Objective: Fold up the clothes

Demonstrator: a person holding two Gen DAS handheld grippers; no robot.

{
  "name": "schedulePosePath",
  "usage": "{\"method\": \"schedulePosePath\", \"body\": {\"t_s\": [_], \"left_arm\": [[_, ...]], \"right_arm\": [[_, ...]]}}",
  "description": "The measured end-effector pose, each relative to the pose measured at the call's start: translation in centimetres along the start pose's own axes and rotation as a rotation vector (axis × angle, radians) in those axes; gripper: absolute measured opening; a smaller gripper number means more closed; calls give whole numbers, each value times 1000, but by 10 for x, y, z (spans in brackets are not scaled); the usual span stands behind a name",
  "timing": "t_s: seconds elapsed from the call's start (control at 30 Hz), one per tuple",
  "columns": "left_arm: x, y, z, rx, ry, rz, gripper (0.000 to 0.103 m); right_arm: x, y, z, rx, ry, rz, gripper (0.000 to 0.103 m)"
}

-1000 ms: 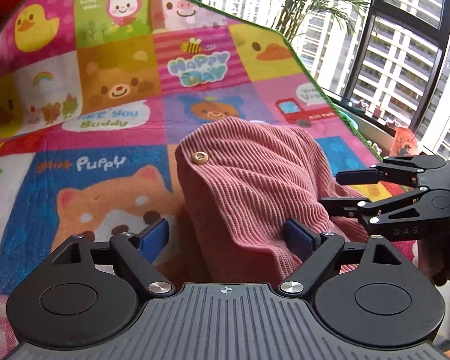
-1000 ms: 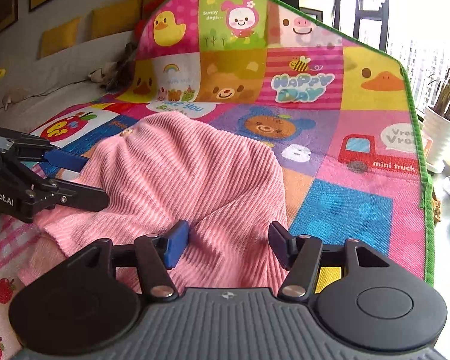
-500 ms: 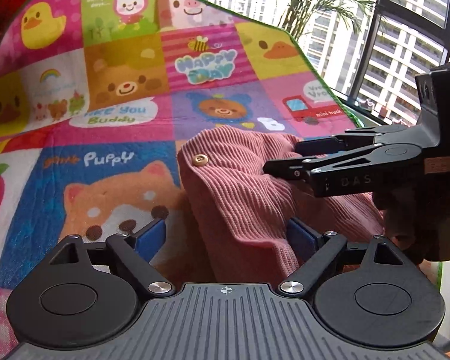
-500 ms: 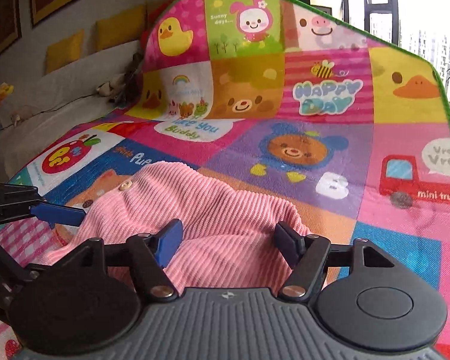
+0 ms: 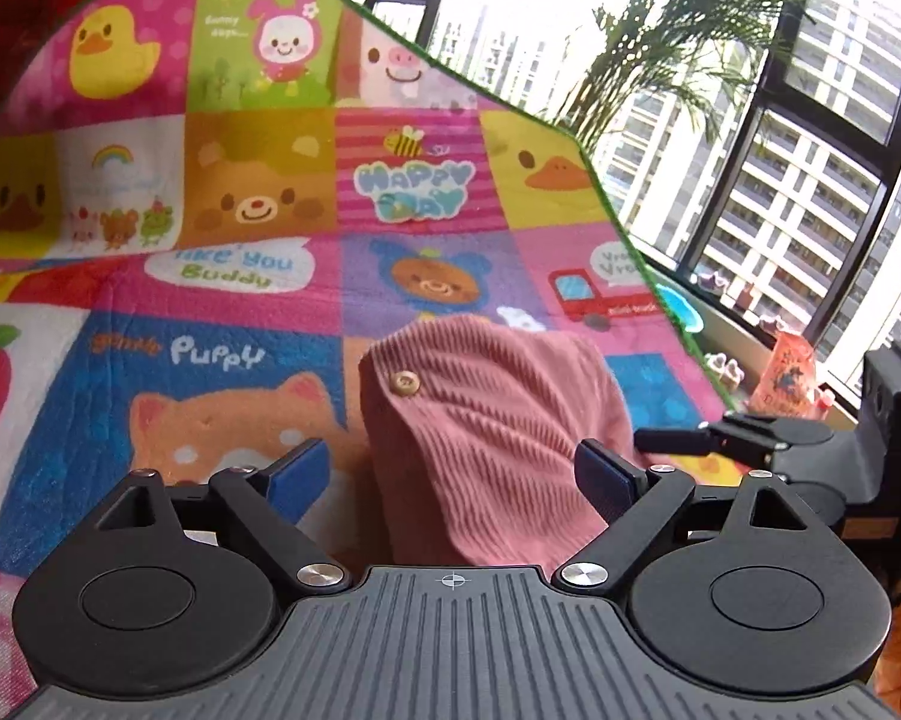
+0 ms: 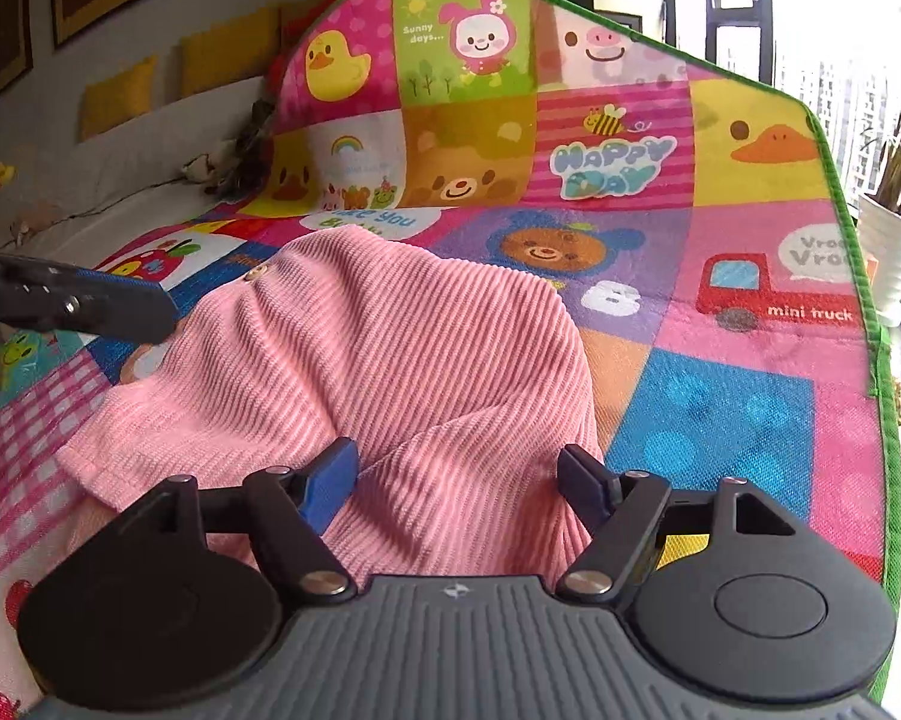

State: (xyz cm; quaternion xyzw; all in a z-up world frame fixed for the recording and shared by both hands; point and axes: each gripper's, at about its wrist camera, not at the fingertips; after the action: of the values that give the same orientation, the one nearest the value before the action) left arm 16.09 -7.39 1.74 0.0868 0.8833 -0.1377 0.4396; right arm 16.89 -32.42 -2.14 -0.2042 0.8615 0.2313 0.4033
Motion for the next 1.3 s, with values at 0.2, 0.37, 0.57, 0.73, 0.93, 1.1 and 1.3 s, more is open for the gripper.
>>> {"method": "schedulePosePath", "body": {"t_s": [0.2, 0.37, 0.57, 0.73, 0.93, 1.1, 1.3], "left_arm": [[-2, -27, 10, 202, 29, -18, 89], [15, -20, 40, 224, 127, -112, 90], [19, -22, 43, 206, 123, -73, 90], [21, -23, 34, 198, 113, -26, 90], [7, -5, 11, 145, 45, -51, 94], [9, 14, 36, 36, 133, -133, 94], [19, 25, 58, 2, 190, -179, 93]], "right_arm": [[-8, 3, -7, 24, 1, -38, 75], [-23, -4, -18, 116, -23, -82, 80], [-45, -18, -13, 97, -93, 2, 82], [-44, -31, 26, 138, -4, 39, 86], [-25, -47, 26, 164, 44, 82, 86], [-14, -54, 1, 8, 14, 240, 86], [-13, -44, 6, -64, 12, 259, 74]]}}
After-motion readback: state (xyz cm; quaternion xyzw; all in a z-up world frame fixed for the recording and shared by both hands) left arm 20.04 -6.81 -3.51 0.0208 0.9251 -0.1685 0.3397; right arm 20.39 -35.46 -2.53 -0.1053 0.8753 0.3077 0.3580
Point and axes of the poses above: each gripper's, at about its wrist camera, not at the fingertips, and z roughly the way its jaws point, y to its left, x to its underside, and after that the axes turned 14 degrees about -x, right-handed
